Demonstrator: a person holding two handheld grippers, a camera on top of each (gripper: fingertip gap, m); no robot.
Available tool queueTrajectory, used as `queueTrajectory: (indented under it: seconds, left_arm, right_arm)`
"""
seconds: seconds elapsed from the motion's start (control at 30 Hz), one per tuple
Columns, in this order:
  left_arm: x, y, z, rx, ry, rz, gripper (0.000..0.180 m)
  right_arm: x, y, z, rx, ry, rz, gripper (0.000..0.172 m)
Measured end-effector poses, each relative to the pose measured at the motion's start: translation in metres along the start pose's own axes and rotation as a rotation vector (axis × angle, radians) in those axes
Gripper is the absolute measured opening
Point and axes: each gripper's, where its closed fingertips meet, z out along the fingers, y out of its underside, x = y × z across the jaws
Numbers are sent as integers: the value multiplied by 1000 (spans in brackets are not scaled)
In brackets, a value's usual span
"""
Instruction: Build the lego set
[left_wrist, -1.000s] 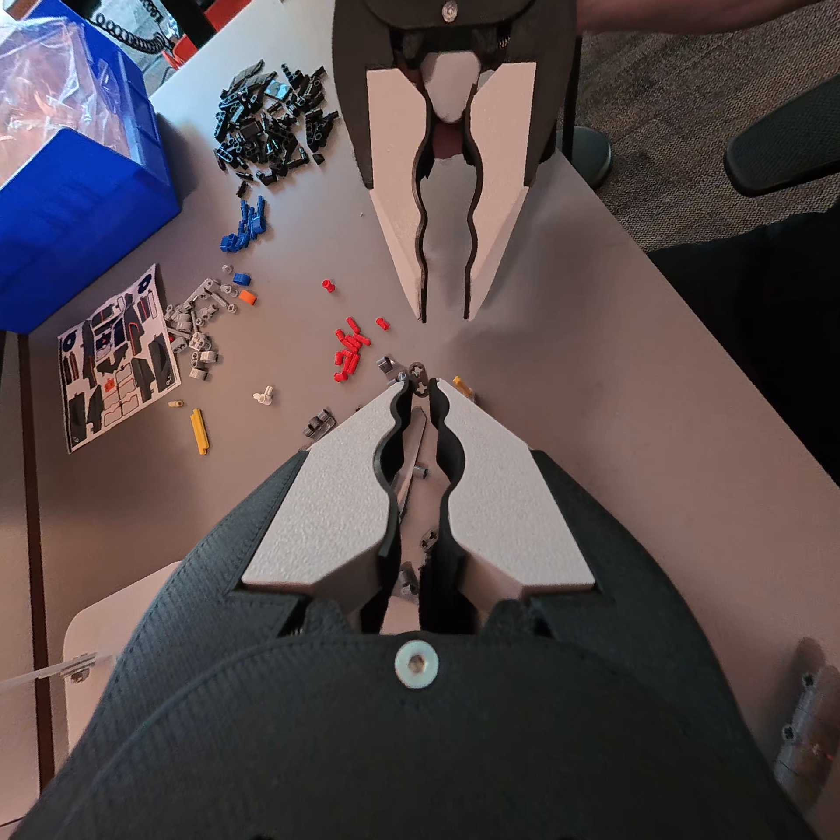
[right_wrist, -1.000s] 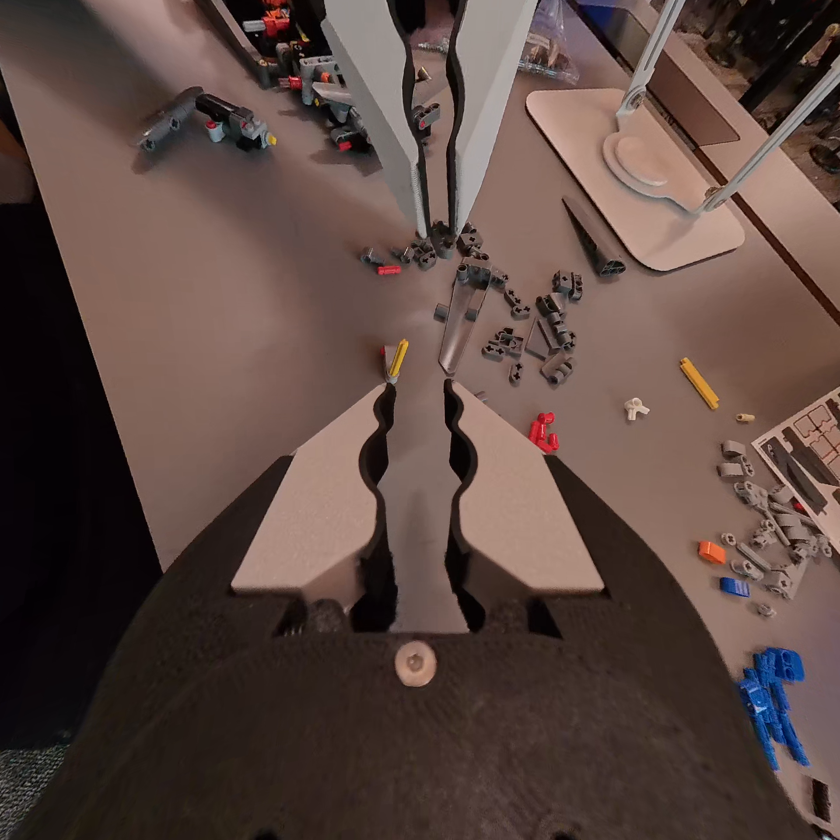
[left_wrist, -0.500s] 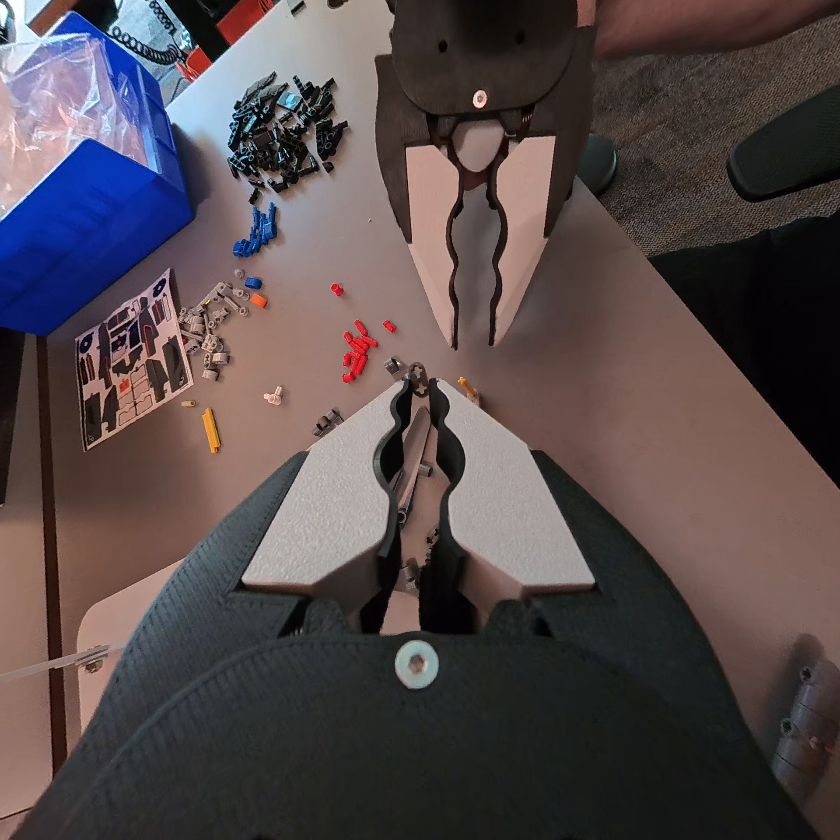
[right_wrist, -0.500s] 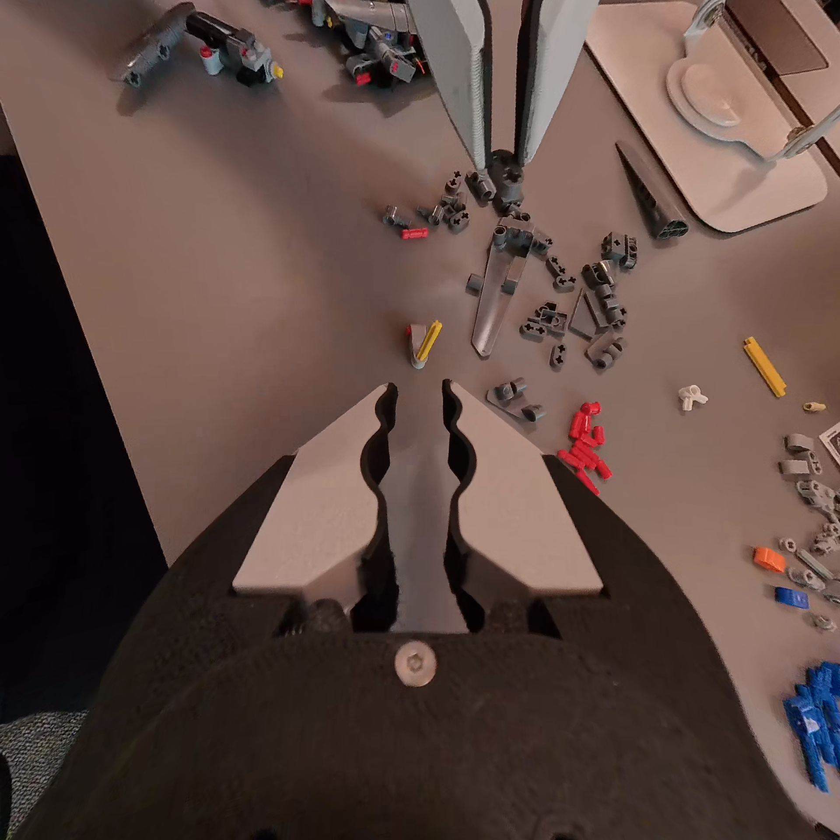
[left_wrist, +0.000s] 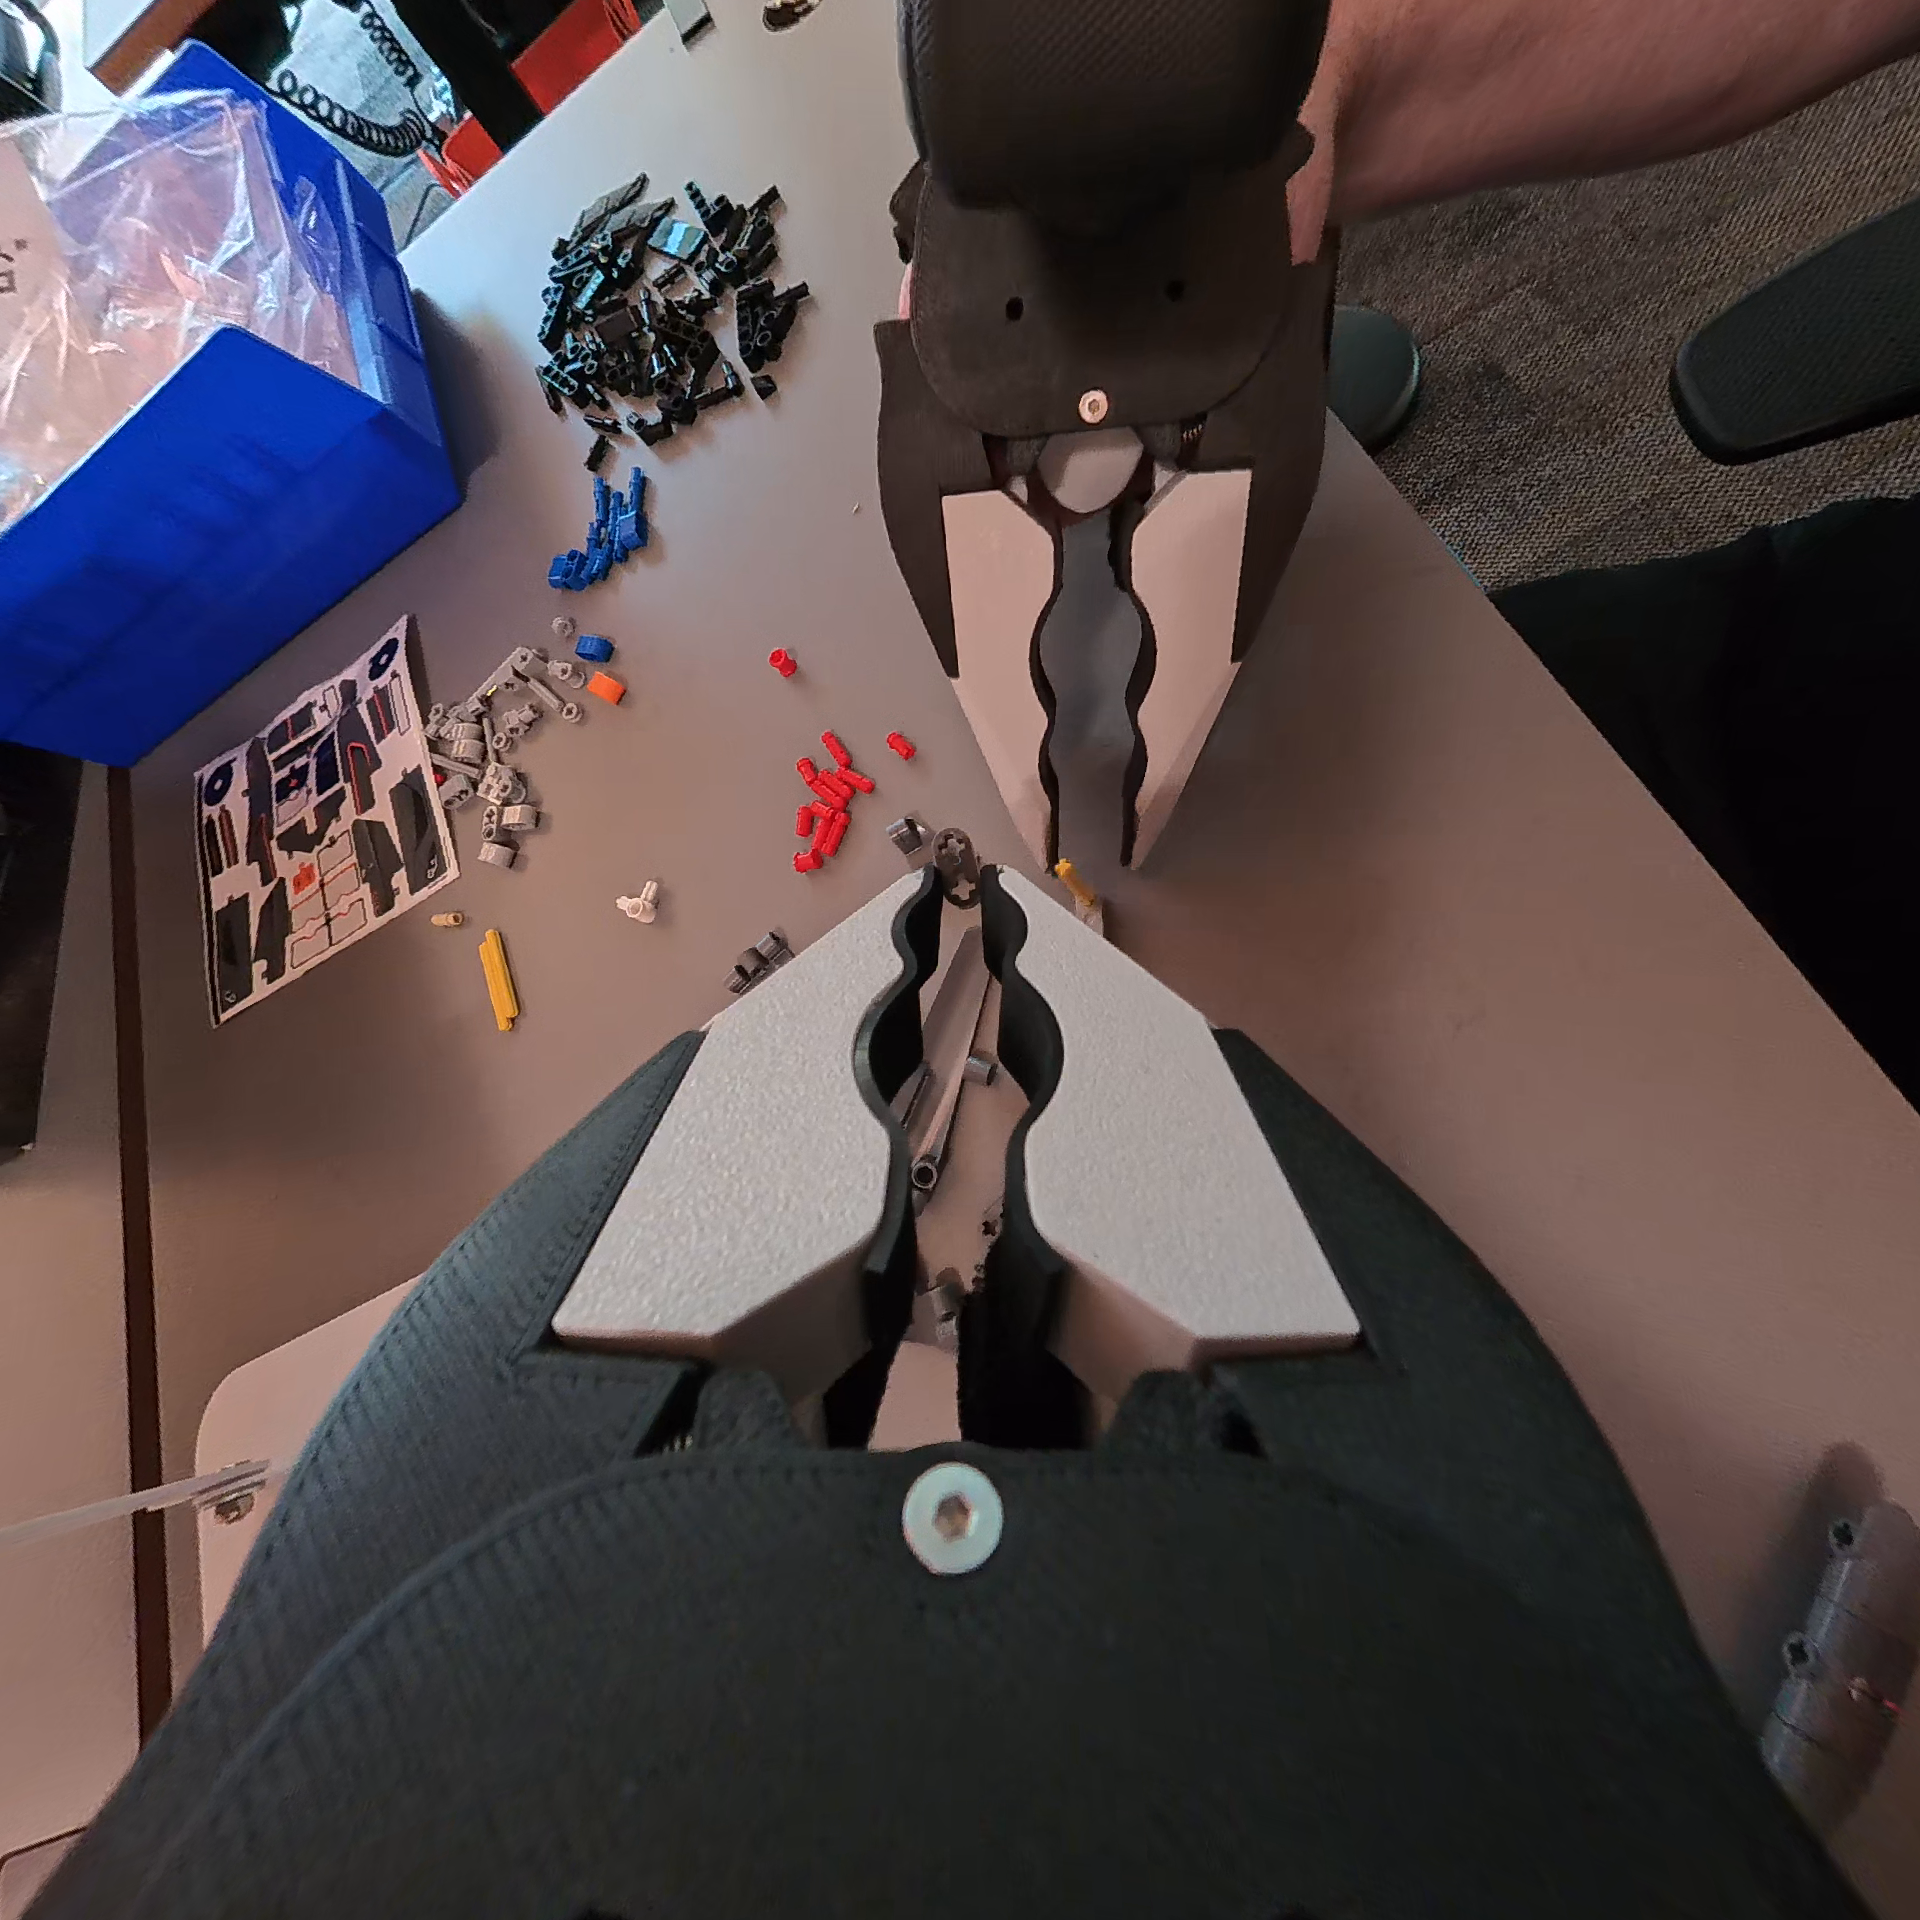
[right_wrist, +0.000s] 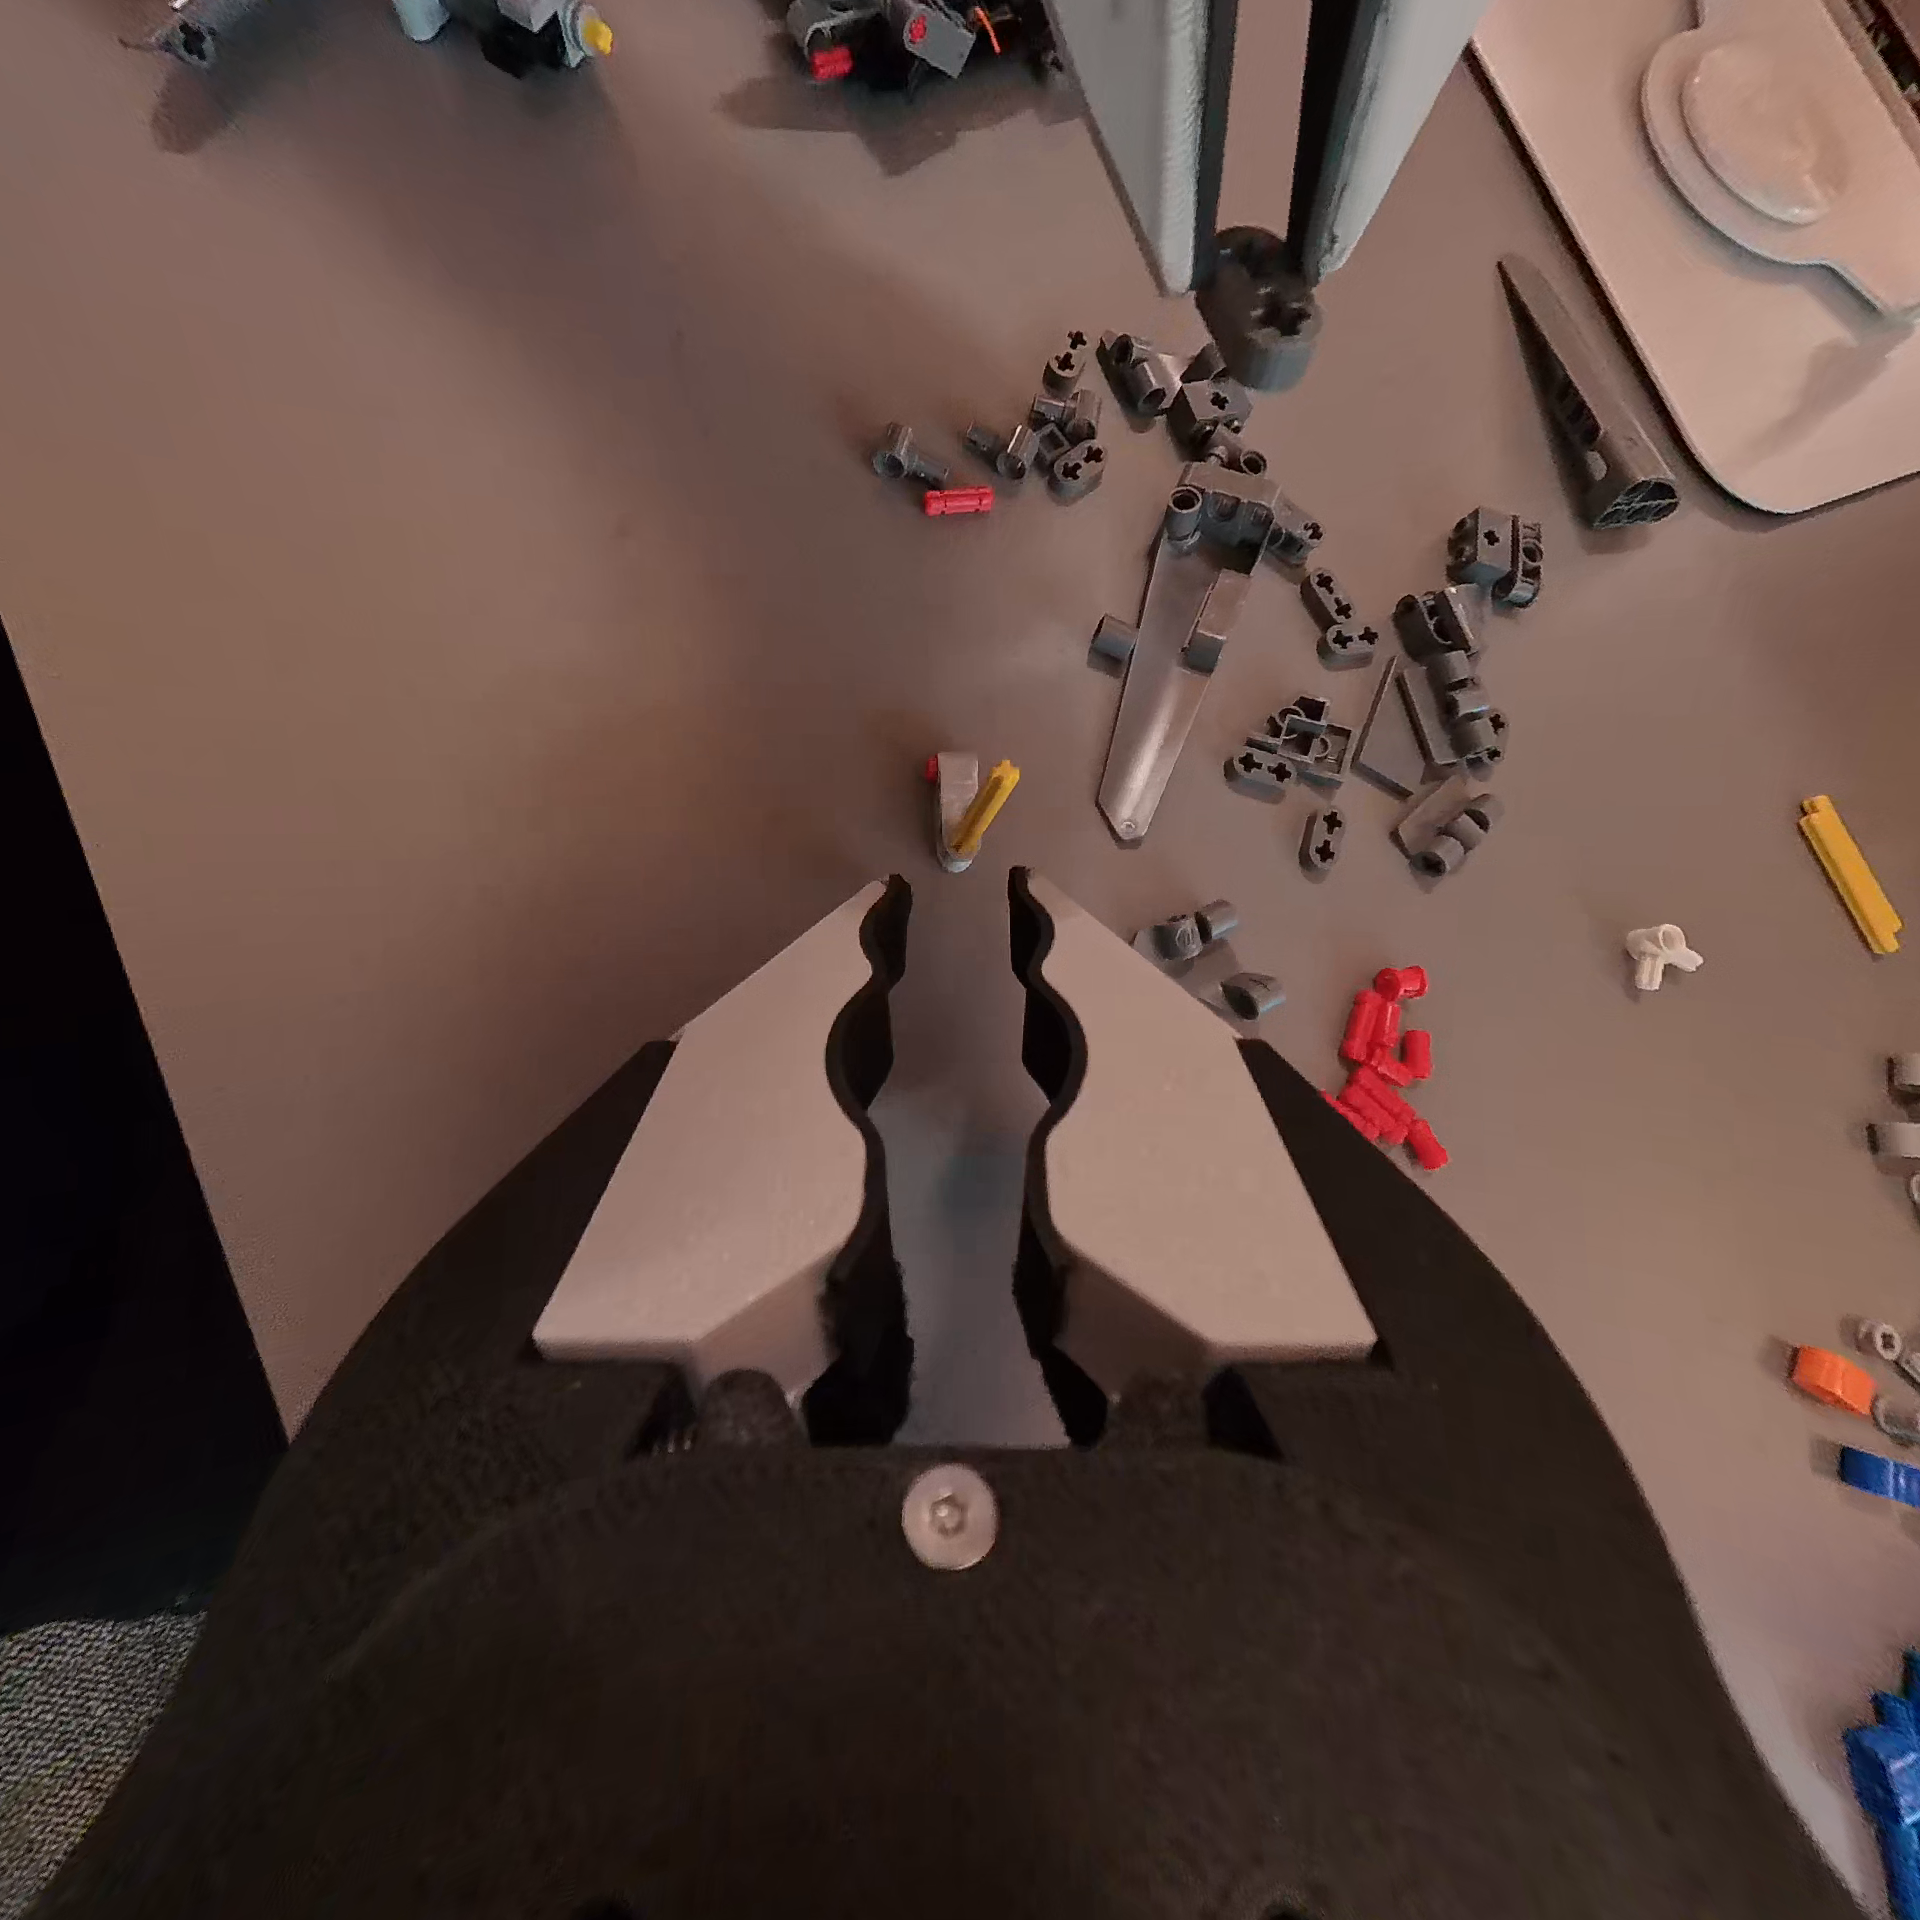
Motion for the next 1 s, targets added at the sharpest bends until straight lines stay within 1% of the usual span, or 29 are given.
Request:
queueTrajectory:
  seconds: [0.63, 1.0]
  left_arm:
    - [-3, 3, -1, -3, -5, -6, 6]
    - [-3, 3, -2, -3, -9, -3, 6]
  right_arm:
    - [2, -1, 5, -2, -10, -17, 15]
    - [2, -3, 8, 8, -20, -26, 9]
